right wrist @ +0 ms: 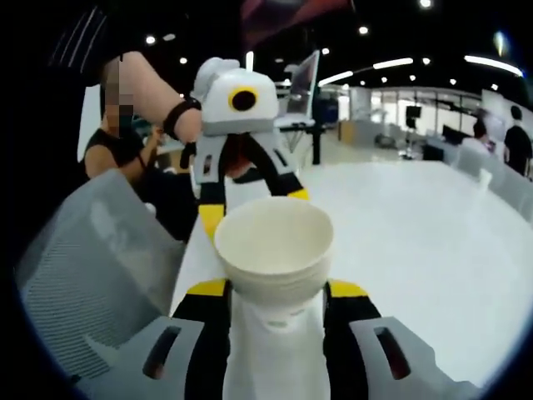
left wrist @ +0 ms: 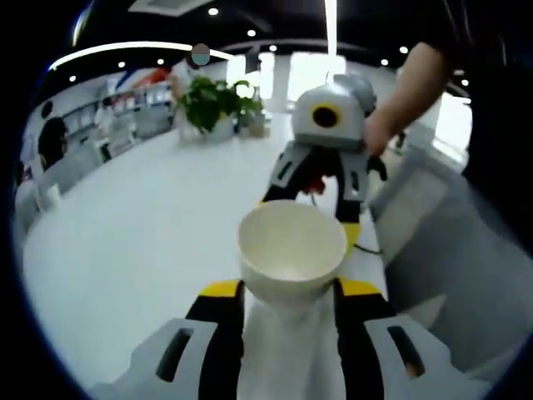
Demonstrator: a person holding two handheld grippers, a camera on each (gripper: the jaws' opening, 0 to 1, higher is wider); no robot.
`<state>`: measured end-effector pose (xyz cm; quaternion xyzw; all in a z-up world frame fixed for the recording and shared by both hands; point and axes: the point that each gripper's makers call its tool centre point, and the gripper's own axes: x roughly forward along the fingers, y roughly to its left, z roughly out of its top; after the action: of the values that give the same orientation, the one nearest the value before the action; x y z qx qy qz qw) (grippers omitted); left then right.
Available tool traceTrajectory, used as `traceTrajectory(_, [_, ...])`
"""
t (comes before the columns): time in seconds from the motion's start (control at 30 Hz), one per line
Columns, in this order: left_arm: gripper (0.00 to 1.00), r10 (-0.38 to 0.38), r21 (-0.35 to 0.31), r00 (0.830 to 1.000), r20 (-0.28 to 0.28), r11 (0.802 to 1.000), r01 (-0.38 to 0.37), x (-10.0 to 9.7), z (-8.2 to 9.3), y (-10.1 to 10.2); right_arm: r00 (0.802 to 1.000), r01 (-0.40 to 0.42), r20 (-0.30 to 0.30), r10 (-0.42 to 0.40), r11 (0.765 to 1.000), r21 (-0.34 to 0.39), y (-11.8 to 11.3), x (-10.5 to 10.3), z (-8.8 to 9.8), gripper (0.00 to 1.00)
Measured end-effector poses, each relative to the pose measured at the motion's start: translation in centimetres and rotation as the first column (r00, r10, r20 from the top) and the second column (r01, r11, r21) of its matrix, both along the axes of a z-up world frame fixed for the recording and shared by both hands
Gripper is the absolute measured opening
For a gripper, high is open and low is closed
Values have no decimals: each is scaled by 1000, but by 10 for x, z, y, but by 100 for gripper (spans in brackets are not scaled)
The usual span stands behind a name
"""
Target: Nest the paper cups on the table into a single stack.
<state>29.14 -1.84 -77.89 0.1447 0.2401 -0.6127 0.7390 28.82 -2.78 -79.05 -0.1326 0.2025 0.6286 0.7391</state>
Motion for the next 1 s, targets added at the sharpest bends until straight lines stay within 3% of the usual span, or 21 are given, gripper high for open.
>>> traceTrajectory(0.3, [40,-21,-2,999,37,1000,21,6,5,-2,1000,11,3,-11,1000,-4,-1,5,2,40])
traceTrajectory(0.6, [40,-15,-6,999,44,1000,15,27,7,-7,1000,22,13,-22,1000,-17,-5,28,5,39])
traceTrajectory(1.0, [42,-10,-9,996,85,1000,10,85,18,-19,994,100,50,-99,995,-16,-15,87,17,39])
